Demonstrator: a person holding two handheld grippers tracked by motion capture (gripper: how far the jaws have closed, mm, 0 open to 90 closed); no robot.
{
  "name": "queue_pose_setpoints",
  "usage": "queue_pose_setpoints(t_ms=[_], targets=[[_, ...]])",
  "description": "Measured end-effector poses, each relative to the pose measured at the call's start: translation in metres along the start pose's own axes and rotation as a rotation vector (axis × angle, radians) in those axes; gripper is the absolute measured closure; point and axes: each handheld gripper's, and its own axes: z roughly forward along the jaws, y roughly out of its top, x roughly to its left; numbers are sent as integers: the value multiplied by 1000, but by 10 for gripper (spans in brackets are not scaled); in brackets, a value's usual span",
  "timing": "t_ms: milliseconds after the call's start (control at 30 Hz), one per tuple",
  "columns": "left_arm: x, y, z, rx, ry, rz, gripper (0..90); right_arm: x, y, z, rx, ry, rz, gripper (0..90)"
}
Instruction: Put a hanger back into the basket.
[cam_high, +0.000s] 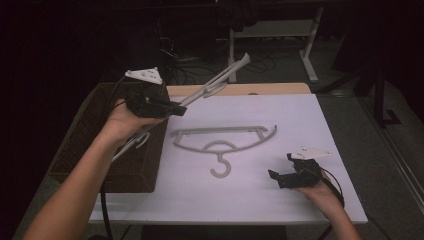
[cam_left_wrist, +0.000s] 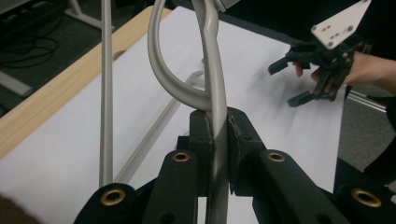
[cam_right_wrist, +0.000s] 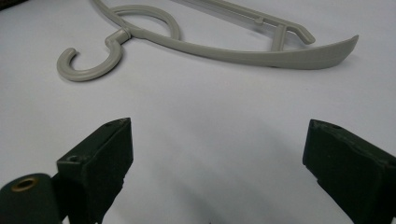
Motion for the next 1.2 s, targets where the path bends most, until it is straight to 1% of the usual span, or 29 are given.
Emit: queue_pose_setpoints(t_ms=[33, 67, 133, 200, 300, 333, 433, 500, 633, 800, 900, 1000, 1167, 1200], targets=[[2, -3, -5, 1, 11, -3, 819, 0, 0, 0, -1, 1, 1, 81], [2, -3, -5, 1, 11, -3, 819, 0, 0, 0, -1, 0, 4, 80], [7, -12, -23, 3, 39, -16, 819, -1, 0, 0, -5, 2, 10, 74], [11, -18, -33, 5, 62, -19, 819, 0, 0, -1, -11, 9, 11, 58], [18, -29, -50, 4, 92, -38, 819, 0, 0, 0, -18, 26, 10, 0], [21, -35, -58, 2, 106, -48, 819, 0, 0, 0, -19, 30, 12, 0], [27, -46, -71, 0, 127, -63, 819, 0, 0, 2, -14, 37, 9, 0], [30, -56, -78, -1, 141, -81, 819, 0, 0, 2, -14, 34, 10, 0], [37, -71, -89, 5, 168, -97, 819, 1, 0, 1, -19, 28, 0, 0], [44, -93, -101, 14, 185, -125, 819, 2, 0, 1, -21, 24, -6, 0], [47, -106, -105, 29, 194, -137, 819, 1, 0, 1, -22, 21, -5, 0], [50, -120, -109, 36, 204, -163, 819, 1, -1, 1, -22, 20, -6, 0], [55, -137, -110, 57, 219, -188, 819, 2, -1, 2, -16, 18, -11, 0], [57, -142, -111, 61, 223, -200, 819, 2, -1, 2, -16, 17, -11, 0]])
